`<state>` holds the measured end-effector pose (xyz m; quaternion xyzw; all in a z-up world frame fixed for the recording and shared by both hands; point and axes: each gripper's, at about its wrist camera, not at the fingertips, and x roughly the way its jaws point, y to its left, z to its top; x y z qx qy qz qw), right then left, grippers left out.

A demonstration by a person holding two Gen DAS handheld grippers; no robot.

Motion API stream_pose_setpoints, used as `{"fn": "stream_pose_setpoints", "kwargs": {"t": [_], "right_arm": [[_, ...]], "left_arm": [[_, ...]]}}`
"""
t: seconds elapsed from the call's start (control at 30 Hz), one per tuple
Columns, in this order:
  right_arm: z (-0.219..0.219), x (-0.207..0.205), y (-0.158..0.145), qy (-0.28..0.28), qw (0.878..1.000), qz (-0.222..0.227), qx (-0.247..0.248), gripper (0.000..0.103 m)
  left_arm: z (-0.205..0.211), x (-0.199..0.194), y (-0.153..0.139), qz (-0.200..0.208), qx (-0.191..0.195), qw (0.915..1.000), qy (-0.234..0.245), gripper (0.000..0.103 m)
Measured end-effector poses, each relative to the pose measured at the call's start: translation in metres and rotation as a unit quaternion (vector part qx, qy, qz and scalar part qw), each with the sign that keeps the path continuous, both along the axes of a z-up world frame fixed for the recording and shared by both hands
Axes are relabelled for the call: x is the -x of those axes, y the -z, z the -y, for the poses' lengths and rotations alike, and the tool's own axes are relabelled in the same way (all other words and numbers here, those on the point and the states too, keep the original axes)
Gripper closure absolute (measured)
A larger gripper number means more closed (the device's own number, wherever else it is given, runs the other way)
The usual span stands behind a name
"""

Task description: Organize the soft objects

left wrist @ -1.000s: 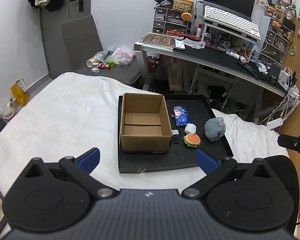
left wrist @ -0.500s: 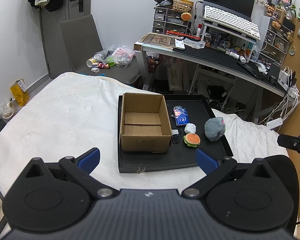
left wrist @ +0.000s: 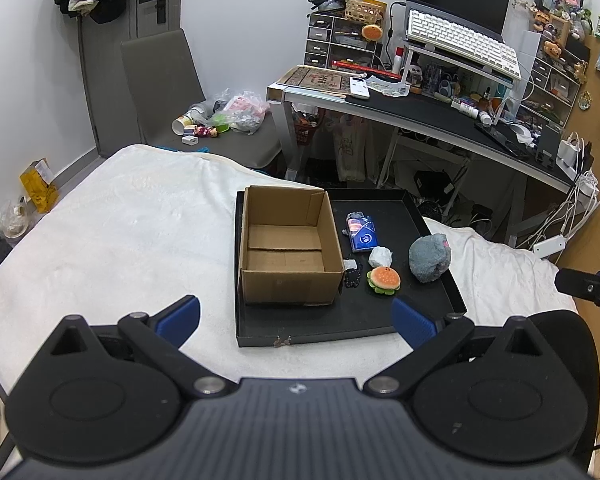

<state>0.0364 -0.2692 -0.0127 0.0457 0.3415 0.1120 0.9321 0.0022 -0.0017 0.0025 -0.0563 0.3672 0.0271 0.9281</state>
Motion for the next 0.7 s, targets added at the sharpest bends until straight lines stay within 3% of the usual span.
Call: {"fn": "stream_pose_setpoints", "kwargs": {"t": [0.7], "right_arm": [[-0.013,-0.038,0.024,0.008,0.999,-0.031,0.004,0.0]], "left_arm": [[-0.024,-0.035,0.024,-0.019,0.017,0.9995,-0.02,0.002]]}}
